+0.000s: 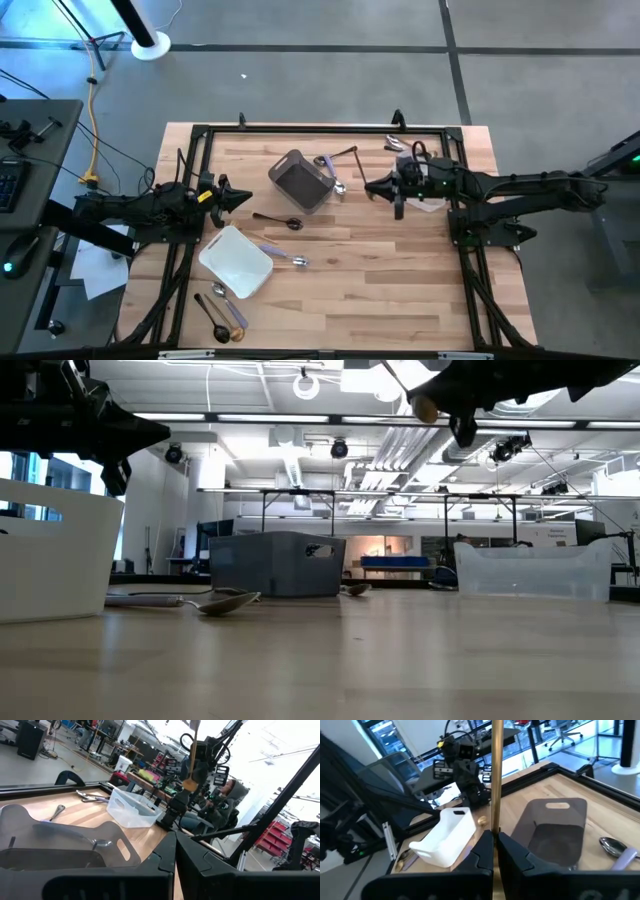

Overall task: Sort silverware by color (type)
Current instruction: Put the top left gold spoon into the white bin

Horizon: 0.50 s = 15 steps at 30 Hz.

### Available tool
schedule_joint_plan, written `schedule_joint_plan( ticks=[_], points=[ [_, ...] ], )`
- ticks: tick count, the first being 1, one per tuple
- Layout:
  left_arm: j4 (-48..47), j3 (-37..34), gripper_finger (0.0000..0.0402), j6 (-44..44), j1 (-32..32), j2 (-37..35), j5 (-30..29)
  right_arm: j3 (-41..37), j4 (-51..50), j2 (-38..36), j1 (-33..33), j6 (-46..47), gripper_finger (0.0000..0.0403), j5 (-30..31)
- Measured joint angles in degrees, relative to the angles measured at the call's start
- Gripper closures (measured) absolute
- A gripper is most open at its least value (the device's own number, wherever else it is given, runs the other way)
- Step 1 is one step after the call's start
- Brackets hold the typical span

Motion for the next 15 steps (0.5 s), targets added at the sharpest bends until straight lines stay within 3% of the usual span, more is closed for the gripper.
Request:
schedule_joint_plan(
  ticks=[10, 15],
  points=[
    [1.1, 0.0, 0.0401, -2.1, 0.0, 0.0, -0.7, 0.1, -0.7, 0.0, 0.0, -0.3, 0.0403, -1.5],
    [4.3, 0.0, 0.0401, -2.0, 0.0, 0.0, -5.0, 0.1, -0.1, 0.5, 0.0, -0.3, 0.0403, -1.5]
  ],
)
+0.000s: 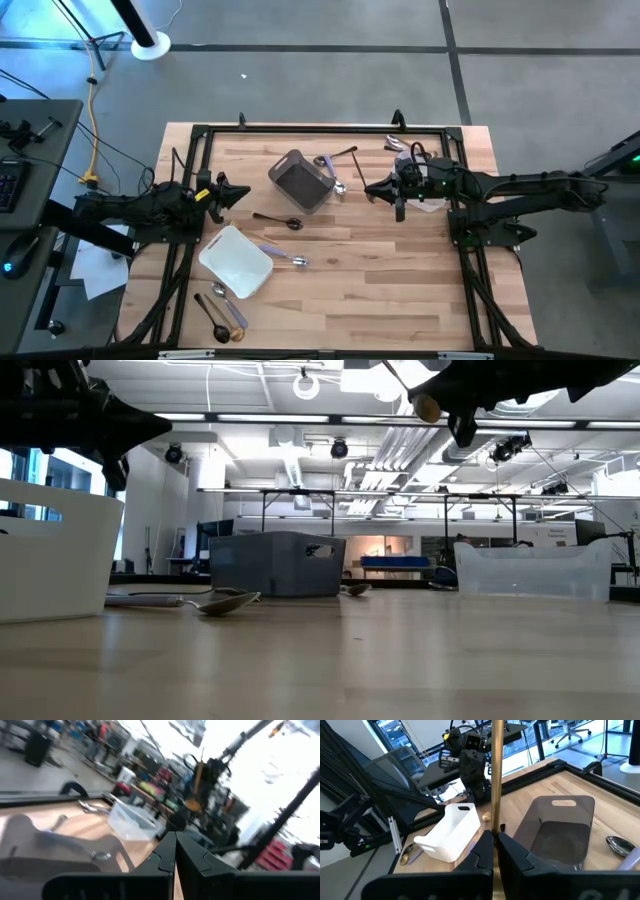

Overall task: Sort silverware by color (type)
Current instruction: Put the top left gold spoon into the white bin

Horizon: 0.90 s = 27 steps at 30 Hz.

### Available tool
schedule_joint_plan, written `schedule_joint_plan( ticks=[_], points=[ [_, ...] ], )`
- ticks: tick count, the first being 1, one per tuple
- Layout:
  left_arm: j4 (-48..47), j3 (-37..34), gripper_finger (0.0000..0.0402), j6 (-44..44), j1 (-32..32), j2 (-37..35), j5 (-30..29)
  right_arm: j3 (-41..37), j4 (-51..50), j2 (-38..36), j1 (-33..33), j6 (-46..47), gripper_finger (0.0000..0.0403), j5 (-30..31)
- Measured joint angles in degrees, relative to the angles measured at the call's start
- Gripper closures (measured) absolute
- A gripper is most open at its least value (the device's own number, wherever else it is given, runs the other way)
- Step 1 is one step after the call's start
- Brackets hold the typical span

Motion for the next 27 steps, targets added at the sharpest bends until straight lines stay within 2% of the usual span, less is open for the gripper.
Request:
schedule_joint_plan(
  ticks=[3, 7, 10, 14, 17, 21, 27],
  points=[
    [3.3, 0.0, 0.0401, 0.7, 0.0, 1.2, -2.8, 0.0, 2.8, 2.0, 0.0, 0.0, 0.0403, 0.0],
    [8.4, 1.1, 0.0401, 2.0, 0.0, 5.7, -3.3, 0.0, 10.8, 6.4, 0.0, 0.0, 0.0403, -0.1],
    [8.3, 4.9, 0.0401, 2.8, 0.0, 11.6, -3.3, 0.0, 17.8, 10.4, -0.1, -0.1, 0.0403, -0.1],
    [8.7, 12.3, 0.0401, 8.6, 0.0, 22.3, -3.2, 0.3, 23.7, 15.2, -0.6, 0.6, 0.0403, -0.6],
    [8.6, 17.9, 0.0401, 12.5, 0.8, 30.9, -3.2, 3.8, 22.8, 18.6, -0.9, 1.4, 0.0403, -1.7],
    [8.5, 24.8, 0.0401, 13.0, 3.1, 41.2, -2.7, 11.1, 20.7, 23.6, -0.9, -3.3, 0.0403, -4.4],
    [8.8, 34.4, 0.0383, 13.6, 5.0, 51.8, 5.5, 18.5, 16.9, 28.8, -2.0, -7.3, 0.0403, -9.5]
  ],
)
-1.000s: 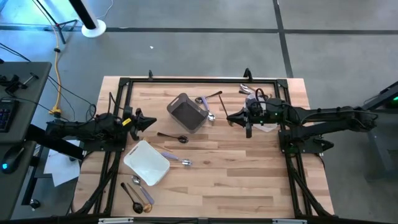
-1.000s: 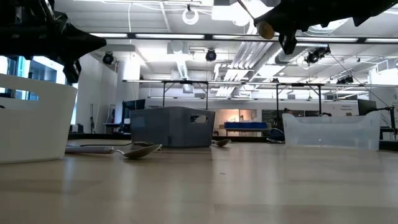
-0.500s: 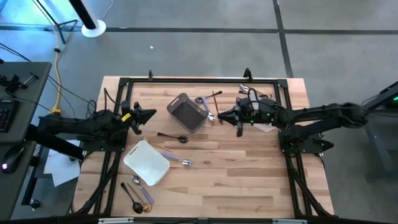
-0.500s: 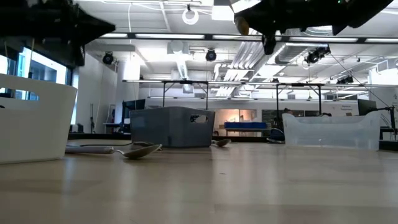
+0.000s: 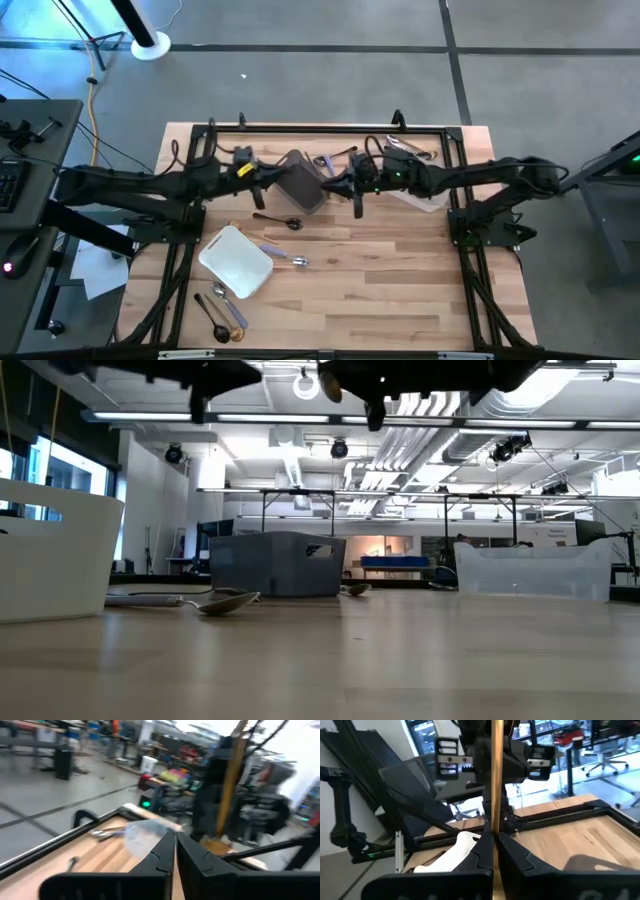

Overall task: Sort silverware by color (type)
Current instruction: Put the top left gold spoon into the white bin

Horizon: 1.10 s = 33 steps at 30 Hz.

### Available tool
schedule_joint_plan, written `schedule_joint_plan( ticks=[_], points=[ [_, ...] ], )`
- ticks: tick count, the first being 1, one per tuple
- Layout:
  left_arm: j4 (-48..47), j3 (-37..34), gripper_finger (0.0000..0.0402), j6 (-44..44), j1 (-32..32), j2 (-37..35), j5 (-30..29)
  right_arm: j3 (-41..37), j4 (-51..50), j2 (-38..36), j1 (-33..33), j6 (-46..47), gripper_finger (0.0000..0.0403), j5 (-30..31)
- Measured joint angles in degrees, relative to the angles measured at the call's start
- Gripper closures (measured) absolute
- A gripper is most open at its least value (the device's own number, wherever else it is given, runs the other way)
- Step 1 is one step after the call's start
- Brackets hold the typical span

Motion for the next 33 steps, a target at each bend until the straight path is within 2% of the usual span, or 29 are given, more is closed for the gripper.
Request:
schedule_joint_plan(
  ticks=[7, 12, 15, 25, 29, 33],
  points=[
    [0.5, 8.1, 0.0296, 0.4, -0.1, 5.6, 1.7, 1.5, 0.0, 0.2, -0.4, 0.2, 0.0403, -2.2],
    [0.4, 11.4, 0.0231, 0.4, -0.1, 9.4, 2.8, 1.5, 0.2, 0.1, -0.4, 0.1, 0.0403, -2.0],
    [0.6, 12.2, 0.0208, 1.6, -0.1, 11.6, 4.8, 1.5, 0.2, 0.1, -0.4, -0.5, 0.0403, -1.7],
    [8.0, 12.4, 0.0200, 3.1, -0.1, 14.8, 5.9, 1.5, 0.2, 0.1, -0.4, -1.7, 0.0403, -1.6],
    [8.5, 12.4, 0.0200, 4.0, -0.1, 17.0, 8.4, 1.5, -0.2, 0.1, -0.5, -2.3, 0.0403, -1.6],
    [9.2, 12.4, 0.0203, 5.9, -0.1, 17.9, 8.3, 1.5, -0.7, 0.1, -0.5, -1.8, 0.0403, -1.6]
  ],
)
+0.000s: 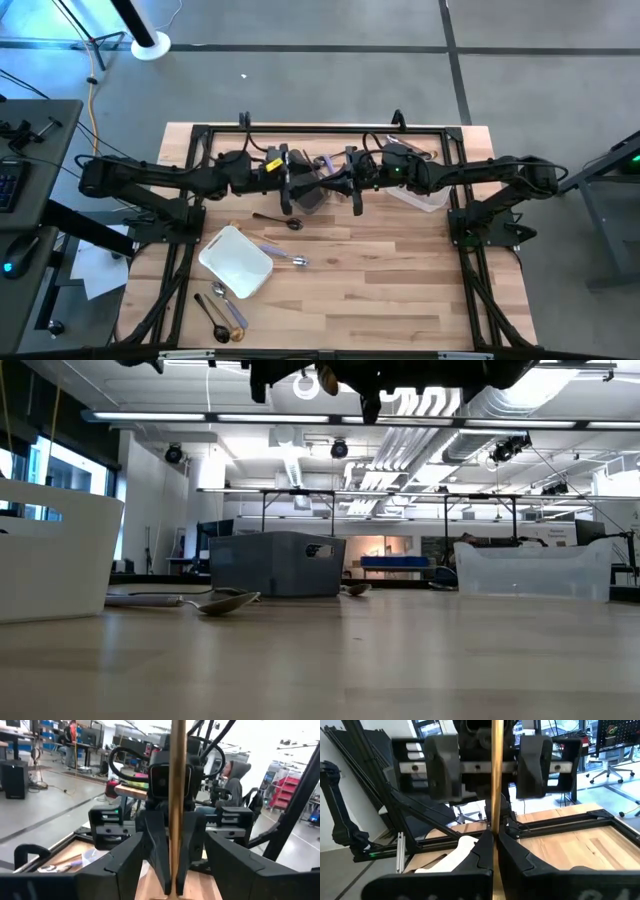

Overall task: Sort silverware by color (type)
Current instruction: Put the top left gold spoon into the white bin

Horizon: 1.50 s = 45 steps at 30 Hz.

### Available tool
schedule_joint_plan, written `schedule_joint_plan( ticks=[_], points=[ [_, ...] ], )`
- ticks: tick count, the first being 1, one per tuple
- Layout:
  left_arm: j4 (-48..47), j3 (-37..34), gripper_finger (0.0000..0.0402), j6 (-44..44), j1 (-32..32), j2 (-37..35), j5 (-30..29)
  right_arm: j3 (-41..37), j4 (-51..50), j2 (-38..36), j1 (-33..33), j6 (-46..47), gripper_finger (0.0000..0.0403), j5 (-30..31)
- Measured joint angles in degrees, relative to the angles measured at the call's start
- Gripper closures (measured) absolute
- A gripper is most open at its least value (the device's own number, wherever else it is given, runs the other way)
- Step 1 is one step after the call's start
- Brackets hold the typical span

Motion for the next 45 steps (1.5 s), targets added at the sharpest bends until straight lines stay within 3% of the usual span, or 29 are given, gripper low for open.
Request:
schedule_joint_plan(
  ticks=[7, 16, 25, 33, 38, 45],
  points=[
    [0.3, 0.0, 0.0255, 0.2, 0.1, -0.4, -1.3, 0.0, -1.0, 0.0, 0.0, -1.1, 0.0403, 0.0],
    [-0.1, 0.0, 0.0388, 0.4, 0.3, -0.4, -1.8, 0.0, -0.9, 0.0, 0.0, -1.0, 0.0403, 0.2],
    [-1.6, 0.0, 0.0395, -1.2, 0.5, -1.3, -1.9, 0.0, -1.0, 0.0, -0.8, 2.2, 0.0377, -0.1],
    [-5.9, 0.0, 0.0394, -1.0, 0.7, -3.9, -2.4, -0.1, -3.4, -2.0, -3.1, 5.6, 0.0273, -0.6],
    [-9.5, 0.0, 0.0394, -0.5, 0.2, -6.2, -4.8, -0.1, -12.7, -8.9, -4.2, 0.2, 0.0220, -0.6],
    [-11.5, 0.0, 0.0394, -1.3, -3.5, -7.1, -7.0, -0.1, -34.0, -20.5, -3.7, -1.9, 0.0211, -0.6]
  ],
)
